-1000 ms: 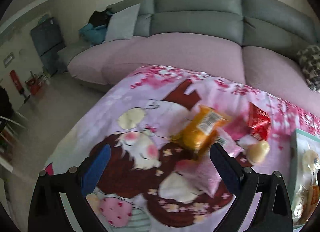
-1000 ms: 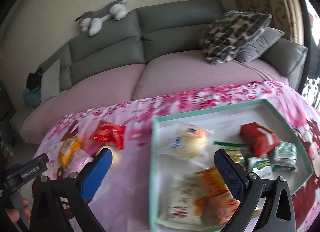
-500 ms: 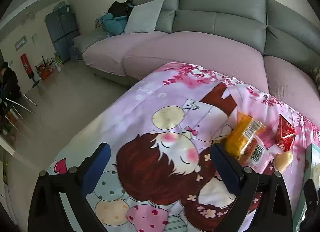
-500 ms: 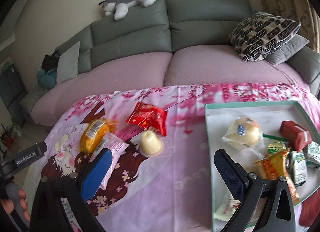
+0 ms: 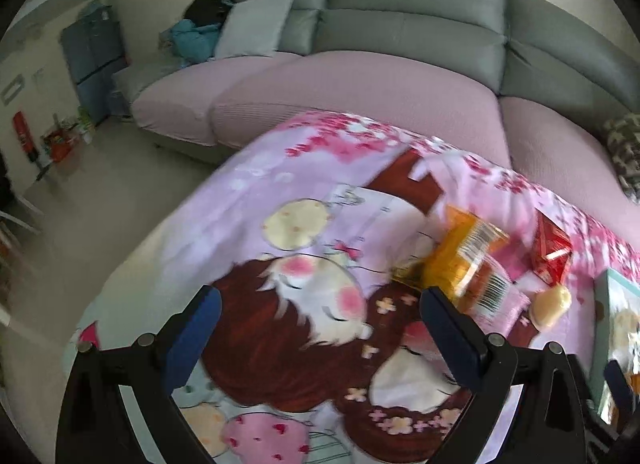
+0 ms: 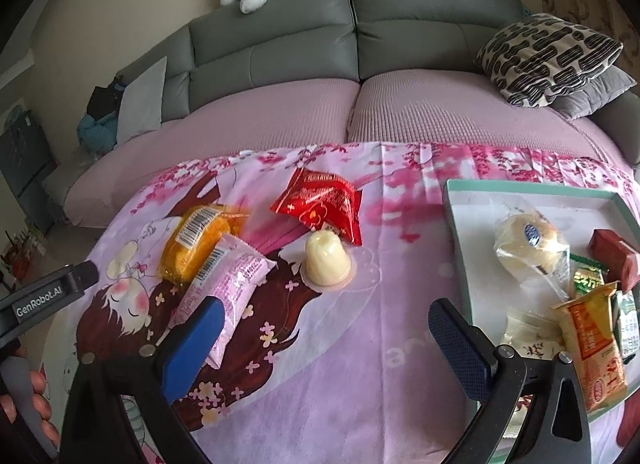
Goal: Organize snacks
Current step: 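Lower the right tool around the pudding cup while the left tool approaches the pink bread pack, then close the right tool on the pudding cup while the left tool grasps the pink bread pack, then carry both held items over the tray, lower them and open both tools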
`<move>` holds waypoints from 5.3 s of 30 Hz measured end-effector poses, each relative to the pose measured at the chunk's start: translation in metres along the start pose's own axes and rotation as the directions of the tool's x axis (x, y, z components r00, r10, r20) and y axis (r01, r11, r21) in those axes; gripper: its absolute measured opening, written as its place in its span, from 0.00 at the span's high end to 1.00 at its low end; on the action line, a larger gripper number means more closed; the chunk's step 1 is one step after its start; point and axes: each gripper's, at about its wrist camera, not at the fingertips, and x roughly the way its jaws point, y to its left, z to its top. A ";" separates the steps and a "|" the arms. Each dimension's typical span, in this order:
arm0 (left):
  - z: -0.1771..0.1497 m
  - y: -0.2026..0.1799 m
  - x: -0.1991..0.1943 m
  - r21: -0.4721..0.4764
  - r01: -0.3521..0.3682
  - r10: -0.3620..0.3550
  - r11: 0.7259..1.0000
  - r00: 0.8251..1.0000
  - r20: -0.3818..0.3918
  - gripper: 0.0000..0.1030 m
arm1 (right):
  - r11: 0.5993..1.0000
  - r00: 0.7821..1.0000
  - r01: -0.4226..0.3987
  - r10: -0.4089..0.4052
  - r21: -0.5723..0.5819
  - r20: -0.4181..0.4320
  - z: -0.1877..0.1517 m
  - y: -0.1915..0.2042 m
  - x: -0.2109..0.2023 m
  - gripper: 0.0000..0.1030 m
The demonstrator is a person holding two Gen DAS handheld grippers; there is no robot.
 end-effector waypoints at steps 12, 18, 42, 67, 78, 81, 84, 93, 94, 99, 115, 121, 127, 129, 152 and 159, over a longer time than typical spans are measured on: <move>-0.009 -0.057 0.031 0.075 0.298 -0.286 0.952 0.948 -0.140 0.03 | 1.000 1.000 0.002 -0.002 -0.004 -0.014 0.001 -0.006 0.020 0.18; -0.007 -0.065 0.043 0.043 0.354 -0.342 0.934 0.924 -0.173 0.04 | 1.000 1.000 0.003 -0.003 -0.031 -0.027 0.012 -0.011 0.034 0.30; -0.015 -0.077 0.064 0.019 0.400 -0.382 0.916 0.888 -0.255 0.18 | 0.992 0.996 -0.014 0.002 -0.128 -0.090 0.016 -0.003 0.083 0.57; -0.015 -0.083 0.042 0.027 0.397 -0.384 0.917 0.901 -0.202 0.60 | 0.995 0.996 -0.044 0.036 -0.093 -0.080 0.010 -0.011 0.041 0.61; -0.010 -0.094 0.013 0.053 0.420 -0.408 0.906 0.900 -0.153 0.60 | 0.995 0.998 -0.060 0.059 -0.085 -0.006 0.020 -0.020 0.004 0.87; -0.012 -0.095 0.013 0.054 0.404 -0.391 0.913 0.906 -0.161 0.60 | 0.996 0.998 -0.051 0.048 -0.068 -0.045 0.016 -0.030 0.013 0.87; -0.017 -0.090 0.020 0.041 0.363 -0.351 0.931 0.919 -0.179 0.60 | 0.997 0.997 -0.045 0.041 -0.056 -0.068 0.013 -0.038 0.019 0.86; -0.021 -0.080 0.031 0.008 0.332 -0.323 0.943 0.924 -0.207 0.60 | 0.995 0.992 -0.096 0.093 -0.040 -0.080 0.009 -0.035 0.029 0.47; -0.021 -0.080 0.032 0.006 0.334 -0.325 0.943 0.923 -0.208 0.60 | 0.994 0.992 -0.104 0.100 -0.039 -0.073 0.009 -0.033 0.028 0.42; -0.020 -0.078 0.035 -0.007 0.335 -0.328 0.942 0.919 -0.216 0.60 | 0.989 0.988 -0.139 0.135 -0.047 -0.071 0.009 -0.025 0.031 0.41; -0.017 -0.060 0.039 -0.048 0.318 -0.321 0.947 0.924 -0.210 0.60 | 0.984 0.981 -0.168 0.162 -0.053 -0.109 0.006 -0.009 0.057 0.36; -0.015 -0.056 0.042 -0.059 0.313 -0.318 0.948 0.924 -0.211 0.60 | 0.980 0.977 -0.188 0.181 -0.059 -0.110 0.008 -0.005 0.071 0.36; -0.015 -0.055 0.042 -0.060 0.312 -0.317 0.948 0.924 -0.215 0.60 | 0.977 0.977 -0.192 0.182 -0.093 -0.109 0.008 0.002 0.074 0.37; -0.015 -0.056 0.043 -0.058 0.311 -0.316 0.949 0.923 -0.218 0.60 | 0.976 0.977 -0.194 0.183 -0.097 -0.110 0.007 0.003 0.075 0.41; -0.001 -0.081 -0.016 0.030 0.412 -0.409 0.911 0.909 -0.079 0.61 | 0.985 0.985 -0.158 0.162 -0.074 0.056 0.036 -0.036 -0.011 0.62; -0.022 -0.158 -0.042 0.172 0.570 -0.552 0.804 0.822 -0.142 0.61 | 0.998 0.989 0.045 -0.050 0.041 0.138 0.047 -0.113 -0.057 0.62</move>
